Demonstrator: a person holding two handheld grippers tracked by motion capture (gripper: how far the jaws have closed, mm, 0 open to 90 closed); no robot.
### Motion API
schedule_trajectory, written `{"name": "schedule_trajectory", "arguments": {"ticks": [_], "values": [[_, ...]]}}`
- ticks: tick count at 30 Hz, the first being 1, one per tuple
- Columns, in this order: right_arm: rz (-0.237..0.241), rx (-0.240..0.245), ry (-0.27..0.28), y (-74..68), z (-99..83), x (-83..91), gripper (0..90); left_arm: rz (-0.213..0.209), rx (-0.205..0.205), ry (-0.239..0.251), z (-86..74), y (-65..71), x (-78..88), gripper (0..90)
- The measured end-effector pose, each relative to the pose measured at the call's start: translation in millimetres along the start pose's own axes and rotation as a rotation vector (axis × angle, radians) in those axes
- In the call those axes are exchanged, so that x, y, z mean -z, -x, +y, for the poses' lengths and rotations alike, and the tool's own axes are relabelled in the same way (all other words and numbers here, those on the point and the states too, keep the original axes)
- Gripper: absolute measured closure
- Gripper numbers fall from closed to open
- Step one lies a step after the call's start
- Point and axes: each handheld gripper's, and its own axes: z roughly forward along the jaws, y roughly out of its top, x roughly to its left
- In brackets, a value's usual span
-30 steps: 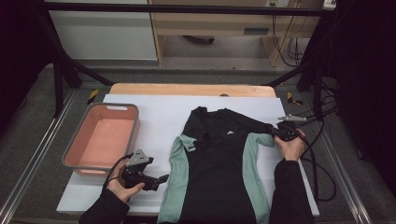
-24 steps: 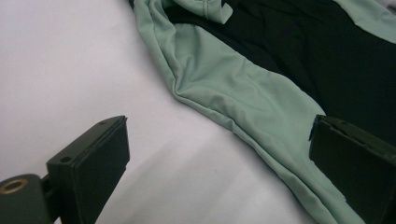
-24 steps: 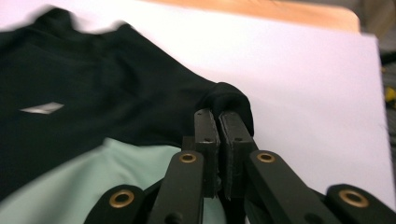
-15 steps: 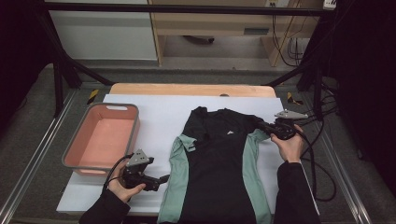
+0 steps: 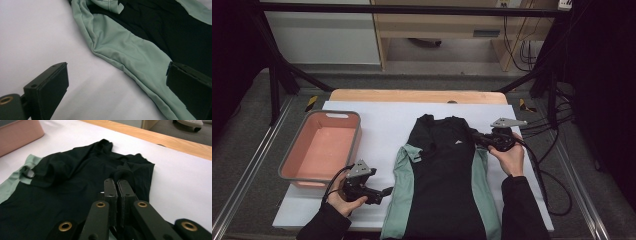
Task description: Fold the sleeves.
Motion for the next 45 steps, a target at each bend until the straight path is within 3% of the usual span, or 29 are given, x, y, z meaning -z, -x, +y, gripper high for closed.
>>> {"name": "schedule_trajectory", "arguments": {"ticks": [8, 12, 18, 29, 33, 39, 43, 45], "values": [[0.053, 0.055, -0.036, -18.6, 3.2, -6.2, 87.4, 0.000, 0.001, 0.000, -0.1, 0.2, -0.2, 4.0], [0.085, 0.076, -0.087, -24.8, -1.1, -13.1, 87.2, -0.002, 0.000, -0.003, -0.4, 0.6, -0.9, 4.0], [0.094, 0.092, -0.139, -31.0, -11.9, -30.2, 86.9, -0.002, -0.001, -0.005, -0.6, 1.0, -1.5, 4.0], [0.065, 0.066, -0.104, -37.4, -22.0, -52.9, 86.9, -0.004, -0.002, -0.008, -1.0, 1.5, -2.2, 4.0], [0.062, 0.064, -0.080, -37.9, -19.3, -46.9, 73.6, -0.006, -0.001, -0.007, -0.8, 1.4, -2.0, 4.0], [0.039, 0.063, -0.013, -34.9, -9.5, -17.2, 51.7, -0.009, 0.002, -0.007, -0.8, 1.4, -2.0, 4.0], [0.006, 0.057, 0.001, -29.3, -8.4, 1.5, 44.6, -0.012, -0.001, -0.011, -1.0, 2.2, -3.1, 4.0], [0.002, 0.055, -0.026, -27.3, -12.4, 4.6, 43.8, -0.012, -0.001, -0.012, -1.1, 2.3, -3.3, 4.0]]}}
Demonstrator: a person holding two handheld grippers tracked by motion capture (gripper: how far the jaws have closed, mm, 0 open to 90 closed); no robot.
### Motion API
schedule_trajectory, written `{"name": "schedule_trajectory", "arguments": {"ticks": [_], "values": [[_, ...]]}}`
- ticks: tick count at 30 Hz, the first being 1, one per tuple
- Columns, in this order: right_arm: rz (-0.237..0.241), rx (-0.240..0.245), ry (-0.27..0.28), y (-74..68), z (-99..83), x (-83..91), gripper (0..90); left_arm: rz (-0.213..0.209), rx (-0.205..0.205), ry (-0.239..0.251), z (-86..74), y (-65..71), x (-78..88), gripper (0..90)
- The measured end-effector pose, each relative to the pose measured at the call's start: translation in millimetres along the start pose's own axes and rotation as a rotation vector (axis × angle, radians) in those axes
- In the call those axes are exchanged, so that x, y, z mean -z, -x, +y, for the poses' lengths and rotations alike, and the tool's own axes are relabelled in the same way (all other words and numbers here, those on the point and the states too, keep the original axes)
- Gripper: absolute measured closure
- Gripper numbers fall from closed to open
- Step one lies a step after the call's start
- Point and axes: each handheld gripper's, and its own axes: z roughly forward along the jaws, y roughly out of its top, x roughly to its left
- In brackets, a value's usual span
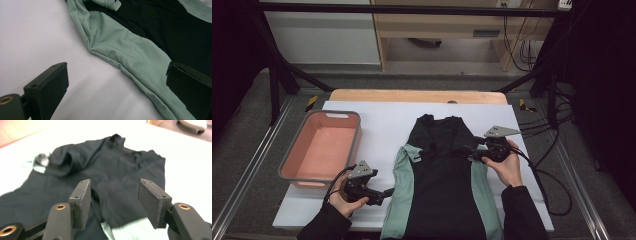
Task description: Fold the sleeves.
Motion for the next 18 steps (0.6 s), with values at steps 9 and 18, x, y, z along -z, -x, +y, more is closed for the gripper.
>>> {"name": "schedule_trajectory", "arguments": {"ticks": [9, 18], "values": [[0.005, 0.063, -0.112, -4.4, -24.2, -20.2, 58.5, 0.000, 0.003, 0.000, -0.4, -0.1, -0.7, 4.0], [-0.024, 0.056, -0.094, -5.9, -19.0, -21.0, 84.7, 0.000, 0.005, 0.003, 0.1, -0.8, 0.3, 4.0]]}}
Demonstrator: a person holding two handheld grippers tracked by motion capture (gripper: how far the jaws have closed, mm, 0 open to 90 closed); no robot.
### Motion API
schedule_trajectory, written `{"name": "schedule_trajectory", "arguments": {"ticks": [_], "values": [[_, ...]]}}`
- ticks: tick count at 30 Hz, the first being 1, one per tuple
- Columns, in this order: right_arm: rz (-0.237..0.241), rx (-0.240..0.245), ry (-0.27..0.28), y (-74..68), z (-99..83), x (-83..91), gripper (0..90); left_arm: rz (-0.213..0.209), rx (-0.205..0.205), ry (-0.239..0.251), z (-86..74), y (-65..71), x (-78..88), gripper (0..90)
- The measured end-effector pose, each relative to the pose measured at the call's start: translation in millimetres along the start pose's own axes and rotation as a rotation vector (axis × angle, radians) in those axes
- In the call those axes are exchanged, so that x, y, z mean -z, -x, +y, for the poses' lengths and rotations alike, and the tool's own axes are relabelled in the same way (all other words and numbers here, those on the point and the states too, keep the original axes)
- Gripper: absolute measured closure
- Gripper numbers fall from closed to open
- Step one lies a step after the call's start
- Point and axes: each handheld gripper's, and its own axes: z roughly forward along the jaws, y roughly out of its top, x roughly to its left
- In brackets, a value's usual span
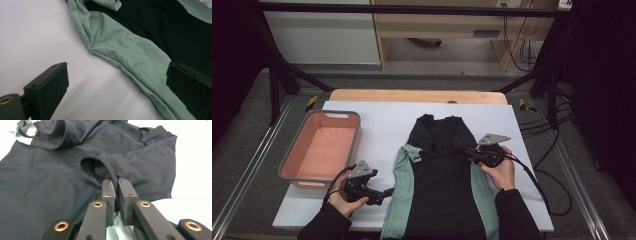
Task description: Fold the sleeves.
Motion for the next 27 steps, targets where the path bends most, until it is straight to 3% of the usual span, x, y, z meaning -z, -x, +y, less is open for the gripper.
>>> {"name": "schedule_trajectory", "arguments": {"ticks": [8, 12, 16, 22, 27], "values": [[0.016, -0.030, 0.020, -5.9, 24.0, -12.0, 84.8, -0.003, 0.004, 0.001, -0.2, 0.1, 0.1, 4.0], [0.020, -0.022, -0.032, -9.8, 20.1, -25.4, 84.4, -0.008, -0.001, 0.002, 0.1, 1.0, 0.4, 4.0], [0.030, -0.027, -0.016, -10.7, 15.0, -23.2, 81.5, -0.008, 0.003, 0.001, 0.2, 0.7, -0.1, 4.0], [0.057, -0.051, 0.043, -12.4, 10.8, -16.9, 64.9, -0.017, 0.001, 0.001, 1.0, 2.3, -0.3, 3.7], [0.081, -0.098, 0.126, -14.3, 7.7, -1.9, 44.8, -0.019, 0.014, -0.003, 2.4, 3.5, -0.5, 3.5]]}}
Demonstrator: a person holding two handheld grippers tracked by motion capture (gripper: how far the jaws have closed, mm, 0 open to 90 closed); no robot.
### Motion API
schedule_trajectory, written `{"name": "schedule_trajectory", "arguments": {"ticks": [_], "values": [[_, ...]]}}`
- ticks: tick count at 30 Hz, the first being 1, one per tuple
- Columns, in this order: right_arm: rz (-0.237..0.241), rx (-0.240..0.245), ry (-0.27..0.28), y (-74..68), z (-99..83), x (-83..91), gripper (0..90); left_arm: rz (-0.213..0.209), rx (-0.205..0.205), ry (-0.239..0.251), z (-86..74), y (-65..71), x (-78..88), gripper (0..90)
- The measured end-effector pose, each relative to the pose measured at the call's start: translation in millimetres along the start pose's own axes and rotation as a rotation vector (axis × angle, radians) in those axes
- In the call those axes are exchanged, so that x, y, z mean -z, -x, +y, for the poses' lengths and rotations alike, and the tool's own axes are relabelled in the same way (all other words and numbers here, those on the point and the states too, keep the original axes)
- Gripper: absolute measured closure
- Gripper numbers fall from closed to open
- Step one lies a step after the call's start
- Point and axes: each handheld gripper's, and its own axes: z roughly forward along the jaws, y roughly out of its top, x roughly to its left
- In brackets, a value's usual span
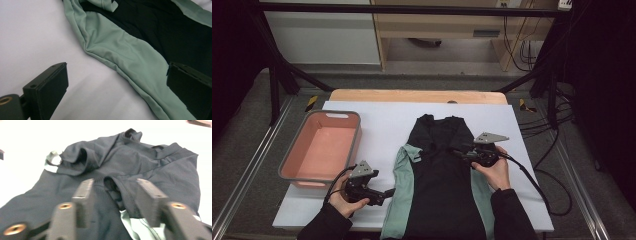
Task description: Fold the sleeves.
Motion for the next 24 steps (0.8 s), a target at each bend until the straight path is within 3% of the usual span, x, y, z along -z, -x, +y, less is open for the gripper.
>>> {"name": "schedule_trajectory", "arguments": {"ticks": [7, 15, 24], "values": [[0.031, -0.040, 0.014, -5.9, -9.0, 20.3, 26.6, -0.001, -0.002, 0.003, 3.0, 3.9, 0.5, 3.0], [0.048, -0.060, 0.024, -13.1, -24.2, 39.9, 17.0, -0.003, -0.005, -0.003, 5.5, 7.2, -0.2, 2.9], [0.012, -0.090, 0.021, -14.0, -44.4, 58.7, 10.4, 0.001, -0.001, -0.019, 7.3, 12.0, -4.1, 2.9]]}}
